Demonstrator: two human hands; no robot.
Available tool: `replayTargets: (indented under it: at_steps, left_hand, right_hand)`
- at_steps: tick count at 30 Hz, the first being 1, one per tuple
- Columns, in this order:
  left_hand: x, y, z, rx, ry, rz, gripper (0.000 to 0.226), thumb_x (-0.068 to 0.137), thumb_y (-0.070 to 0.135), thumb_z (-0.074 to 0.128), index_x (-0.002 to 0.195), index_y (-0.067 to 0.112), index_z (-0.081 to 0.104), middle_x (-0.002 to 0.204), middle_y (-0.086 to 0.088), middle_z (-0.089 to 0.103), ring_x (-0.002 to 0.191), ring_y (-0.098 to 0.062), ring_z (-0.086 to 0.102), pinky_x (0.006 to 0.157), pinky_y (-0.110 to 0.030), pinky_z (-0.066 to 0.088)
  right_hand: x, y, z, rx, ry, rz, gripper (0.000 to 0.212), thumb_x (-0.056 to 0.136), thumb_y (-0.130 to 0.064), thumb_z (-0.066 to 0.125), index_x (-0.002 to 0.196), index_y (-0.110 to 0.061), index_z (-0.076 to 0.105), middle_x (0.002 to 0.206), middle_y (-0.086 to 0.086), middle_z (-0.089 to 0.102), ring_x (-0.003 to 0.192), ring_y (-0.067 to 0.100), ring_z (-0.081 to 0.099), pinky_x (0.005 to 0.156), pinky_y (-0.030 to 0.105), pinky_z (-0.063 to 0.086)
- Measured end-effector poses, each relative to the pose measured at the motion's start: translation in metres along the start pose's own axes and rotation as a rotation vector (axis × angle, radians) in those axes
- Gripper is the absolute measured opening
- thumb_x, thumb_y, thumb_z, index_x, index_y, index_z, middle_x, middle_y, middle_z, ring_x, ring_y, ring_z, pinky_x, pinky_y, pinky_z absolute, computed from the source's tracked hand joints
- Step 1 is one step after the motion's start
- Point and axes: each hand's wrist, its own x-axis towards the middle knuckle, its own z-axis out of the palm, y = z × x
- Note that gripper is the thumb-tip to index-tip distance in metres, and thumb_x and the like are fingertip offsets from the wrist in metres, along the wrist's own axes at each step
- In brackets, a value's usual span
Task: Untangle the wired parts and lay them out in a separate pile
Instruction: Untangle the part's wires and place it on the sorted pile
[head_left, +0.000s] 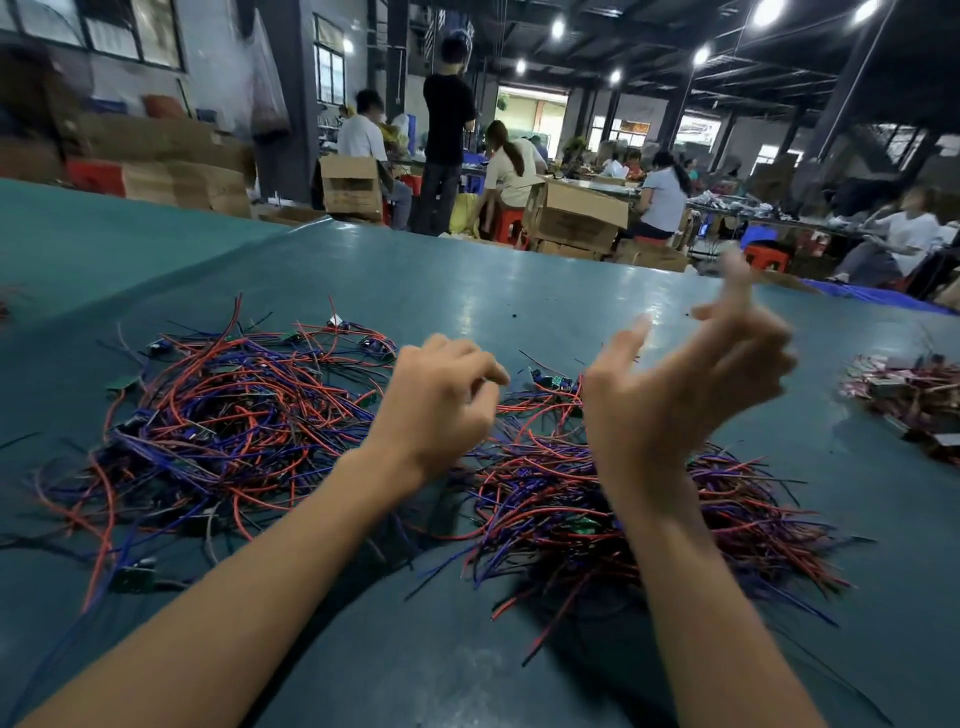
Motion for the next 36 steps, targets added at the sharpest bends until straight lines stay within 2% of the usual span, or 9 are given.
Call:
replayTargets:
  at_steps: [3,6,9,12,14,22,26,29,36]
  left_hand:
    - [0.021,-0.033,-0.021,0.148,-0.123,-0.273,0.026,0.089,0.013,0.057,0.104,0.020,0.077,0.110,-0.004,0.072,0.107,-0.031,0.061,0.097,-0.047,0.046]
    - [0.036,-0.067,-0.043,0.250,-0.237,-0.364,0.026,0.087,0.015,0.057,0.103,0.021,0.077,0.109,-0.006,0.074,0.107,-0.032,0.064,0.099,-0.048,0.048]
    - [0.047,-0.098,-0.057,0.417,-0.438,-0.412,0.029,0.083,0.014,0.058,0.103,0.023,0.077,0.111,-0.009,0.074,0.106,-0.034,0.066,0.095,-0.047,0.053]
    - [0.051,-0.127,-0.061,0.605,-0.627,-0.456,0.028,0.080,0.018,0.059,0.104,0.023,0.073,0.110,-0.010,0.072,0.103,-0.034,0.066,0.087,-0.042,0.055]
    - [0.049,-0.144,-0.061,0.719,-0.726,-0.466,0.022,0.080,0.025,0.060,0.100,0.020,0.068,0.109,-0.012,0.071,0.102,-0.036,0.065,0.088,-0.045,0.056]
    - [0.051,-0.156,-0.056,0.809,-0.709,-0.350,0.009,0.085,0.039,0.074,0.091,0.032,0.072,0.102,0.001,0.072,0.105,-0.027,0.065,0.085,-0.041,0.041]
    - [0.056,-0.154,-0.071,0.719,-0.697,-0.298,0.033,0.087,0.049,0.074,0.105,0.022,0.073,0.105,-0.006,0.073,0.102,-0.030,0.066,0.087,-0.041,0.053]
    - [0.059,-0.146,-0.086,0.542,-0.565,-0.236,0.055,0.087,0.050,0.074,0.133,0.025,0.058,0.109,-0.007,0.074,0.107,-0.032,0.066,0.088,-0.041,0.053]
    - [0.074,-0.102,-0.105,0.108,-0.163,-0.027,0.038,0.094,0.038,0.067,0.127,0.018,0.065,0.092,-0.004,0.069,0.076,-0.017,0.067,0.073,-0.029,0.055]
  right_hand:
    - [-0.035,-0.030,0.002,-0.097,-0.176,-0.230,0.081,0.076,-0.006,0.064,0.150,-0.016,0.032,0.141,0.009,0.032,0.134,0.032,0.037,0.096,0.046,0.034]
    - [-0.046,-0.037,0.002,0.146,-0.320,-0.391,0.060,0.077,0.001,0.062,0.137,-0.007,0.057,0.129,0.015,0.058,0.122,0.033,0.055,0.094,0.048,0.044]
    - [-0.062,-0.029,0.004,0.373,-0.797,-0.426,0.029,0.084,0.001,0.057,0.104,-0.007,0.076,0.099,0.009,0.072,0.085,0.035,0.068,0.072,0.047,0.054]
    - [-0.079,-0.025,0.008,0.253,-1.309,-0.398,0.027,0.088,-0.006,0.055,0.102,-0.012,0.077,0.103,0.006,0.070,0.094,0.033,0.066,0.077,0.043,0.055]
    - [-0.084,-0.018,0.011,0.150,-1.482,-0.395,0.030,0.088,-0.010,0.053,0.108,-0.016,0.075,0.109,0.004,0.067,0.104,0.029,0.060,0.084,0.039,0.052]
    - [-0.093,-0.015,0.010,0.173,-1.459,-0.416,0.030,0.092,-0.014,0.052,0.112,-0.019,0.073,0.112,0.001,0.065,0.105,0.025,0.054,0.079,0.039,0.051]
    - [-0.093,-0.015,0.010,0.192,-1.450,-0.405,0.029,0.092,-0.014,0.051,0.111,-0.018,0.074,0.111,0.001,0.066,0.105,0.025,0.054,0.079,0.039,0.051]
    - [-0.093,-0.015,0.010,0.204,-1.445,-0.405,0.029,0.093,-0.014,0.051,0.110,-0.019,0.074,0.109,0.000,0.066,0.102,0.025,0.054,0.077,0.038,0.051]
    - [-0.093,-0.015,0.011,0.250,-1.411,-0.404,0.028,0.095,-0.014,0.052,0.111,-0.017,0.074,0.109,0.001,0.067,0.107,0.024,0.058,0.082,0.040,0.053]
